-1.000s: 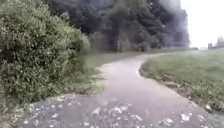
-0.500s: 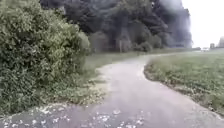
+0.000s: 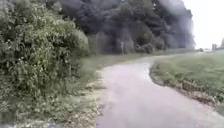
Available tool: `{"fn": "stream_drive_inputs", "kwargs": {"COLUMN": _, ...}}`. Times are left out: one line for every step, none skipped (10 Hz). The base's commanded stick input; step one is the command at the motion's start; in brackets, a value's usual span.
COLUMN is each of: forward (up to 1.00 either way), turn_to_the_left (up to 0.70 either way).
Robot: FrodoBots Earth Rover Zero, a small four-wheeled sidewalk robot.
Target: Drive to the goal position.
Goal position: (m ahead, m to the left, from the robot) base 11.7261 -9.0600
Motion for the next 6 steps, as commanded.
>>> {"fn": "stream_drive_inputs", "kwargs": {"forward": 1.00, "turn_to_the_left": 0.00}}
{"fn": "stream_drive_inputs", "kwargs": {"forward": 1.00, "turn_to_the_left": 0.00}}
{"fn": "stream_drive_inputs", "kwargs": {"forward": 1.00, "turn_to_the_left": 0.00}}
{"fn": "stream_drive_inputs", "kwargs": {"forward": 1.00, "turn_to_the_left": -0.10}}
{"fn": "stream_drive_inputs", "kwargs": {"forward": 1.00, "turn_to_the_left": -0.24}}
{"fn": "stream_drive_inputs", "kwargs": {"forward": 1.00, "turn_to_the_left": -0.40}}
